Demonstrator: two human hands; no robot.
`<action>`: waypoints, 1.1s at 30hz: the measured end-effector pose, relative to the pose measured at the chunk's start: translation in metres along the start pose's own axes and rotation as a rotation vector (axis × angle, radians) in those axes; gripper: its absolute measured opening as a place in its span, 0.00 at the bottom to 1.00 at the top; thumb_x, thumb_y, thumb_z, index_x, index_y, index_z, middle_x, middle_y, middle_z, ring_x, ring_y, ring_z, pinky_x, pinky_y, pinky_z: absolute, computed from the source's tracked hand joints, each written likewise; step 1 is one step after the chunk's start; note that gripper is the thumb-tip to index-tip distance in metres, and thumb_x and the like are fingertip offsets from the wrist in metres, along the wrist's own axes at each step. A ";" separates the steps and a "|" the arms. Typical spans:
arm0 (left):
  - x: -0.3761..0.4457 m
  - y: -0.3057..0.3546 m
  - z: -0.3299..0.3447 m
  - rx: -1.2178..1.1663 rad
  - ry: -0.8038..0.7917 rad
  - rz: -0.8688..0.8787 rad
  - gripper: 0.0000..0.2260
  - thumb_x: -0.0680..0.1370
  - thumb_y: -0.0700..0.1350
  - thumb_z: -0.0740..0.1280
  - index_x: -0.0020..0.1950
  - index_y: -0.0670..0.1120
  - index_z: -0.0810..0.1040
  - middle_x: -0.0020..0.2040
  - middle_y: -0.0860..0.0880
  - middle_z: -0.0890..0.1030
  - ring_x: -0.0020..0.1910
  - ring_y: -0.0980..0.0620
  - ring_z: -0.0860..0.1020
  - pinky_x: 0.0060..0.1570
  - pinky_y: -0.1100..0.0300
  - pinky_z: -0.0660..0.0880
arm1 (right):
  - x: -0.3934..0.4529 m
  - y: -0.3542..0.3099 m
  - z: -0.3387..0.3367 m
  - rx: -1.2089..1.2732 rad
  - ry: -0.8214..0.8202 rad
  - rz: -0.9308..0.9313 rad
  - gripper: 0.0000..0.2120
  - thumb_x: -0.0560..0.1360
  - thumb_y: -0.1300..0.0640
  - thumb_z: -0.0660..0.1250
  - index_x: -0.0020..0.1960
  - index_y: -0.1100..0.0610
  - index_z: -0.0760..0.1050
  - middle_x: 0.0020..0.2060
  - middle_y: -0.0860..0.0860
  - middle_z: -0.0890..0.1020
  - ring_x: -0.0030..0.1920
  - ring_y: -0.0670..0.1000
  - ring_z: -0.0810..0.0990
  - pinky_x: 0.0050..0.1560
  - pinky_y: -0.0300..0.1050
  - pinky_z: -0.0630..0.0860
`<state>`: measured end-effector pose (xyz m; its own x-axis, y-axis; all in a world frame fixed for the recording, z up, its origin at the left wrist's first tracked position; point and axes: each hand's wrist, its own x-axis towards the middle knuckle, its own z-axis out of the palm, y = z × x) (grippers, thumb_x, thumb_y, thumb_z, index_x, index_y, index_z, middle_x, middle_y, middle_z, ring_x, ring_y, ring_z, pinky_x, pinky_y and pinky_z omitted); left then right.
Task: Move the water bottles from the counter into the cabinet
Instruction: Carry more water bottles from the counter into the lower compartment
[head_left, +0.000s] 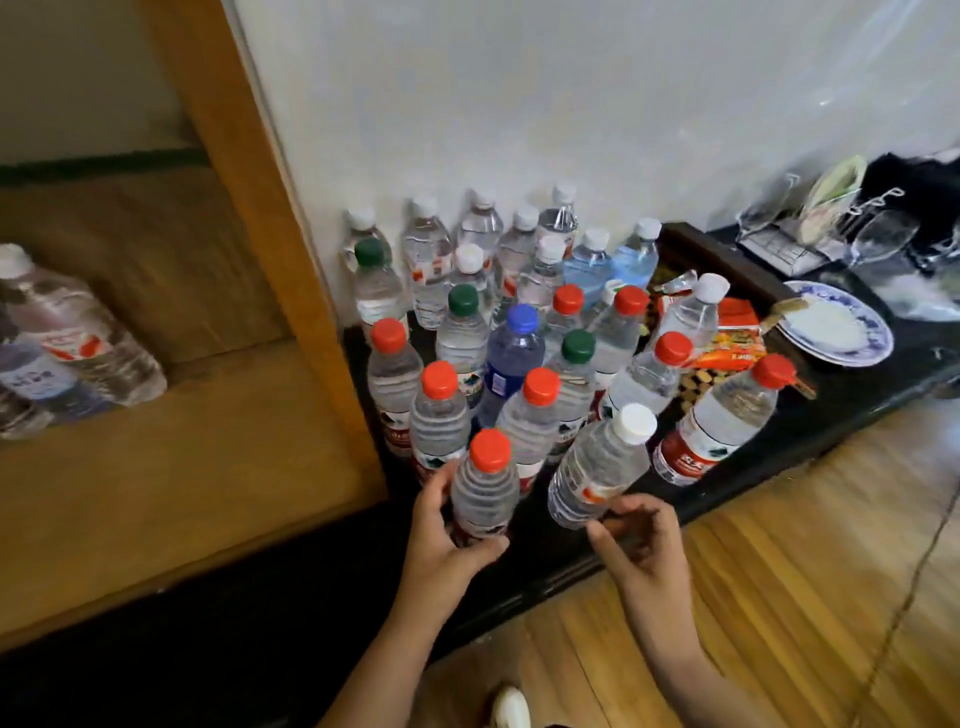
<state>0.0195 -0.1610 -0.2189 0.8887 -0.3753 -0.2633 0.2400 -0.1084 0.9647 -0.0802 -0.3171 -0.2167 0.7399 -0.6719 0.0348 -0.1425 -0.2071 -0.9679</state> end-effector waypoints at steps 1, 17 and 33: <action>0.003 0.000 0.008 0.018 0.010 0.008 0.38 0.63 0.26 0.73 0.65 0.53 0.63 0.63 0.53 0.71 0.61 0.59 0.71 0.57 0.70 0.67 | 0.006 0.006 -0.005 0.020 0.003 0.024 0.21 0.67 0.66 0.73 0.52 0.48 0.70 0.46 0.48 0.77 0.43 0.40 0.77 0.43 0.32 0.74; 0.012 -0.012 0.035 0.077 0.238 0.100 0.35 0.62 0.30 0.76 0.58 0.60 0.66 0.56 0.61 0.75 0.52 0.75 0.73 0.48 0.81 0.68 | 0.066 0.043 -0.007 -0.020 -0.269 0.068 0.41 0.63 0.64 0.77 0.66 0.45 0.57 0.55 0.31 0.70 0.58 0.40 0.72 0.60 0.42 0.69; -0.041 -0.022 -0.047 -0.017 0.412 0.076 0.32 0.61 0.29 0.76 0.59 0.48 0.71 0.50 0.55 0.81 0.51 0.63 0.79 0.48 0.74 0.72 | 0.005 -0.012 0.039 -0.054 -0.468 0.117 0.39 0.58 0.64 0.79 0.62 0.47 0.65 0.55 0.43 0.76 0.59 0.49 0.74 0.55 0.41 0.73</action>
<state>-0.0041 -0.0995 -0.2291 0.9853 0.0180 -0.1698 0.1707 -0.0785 0.9822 -0.0490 -0.2900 -0.2145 0.9315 -0.3034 -0.2007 -0.2667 -0.1943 -0.9440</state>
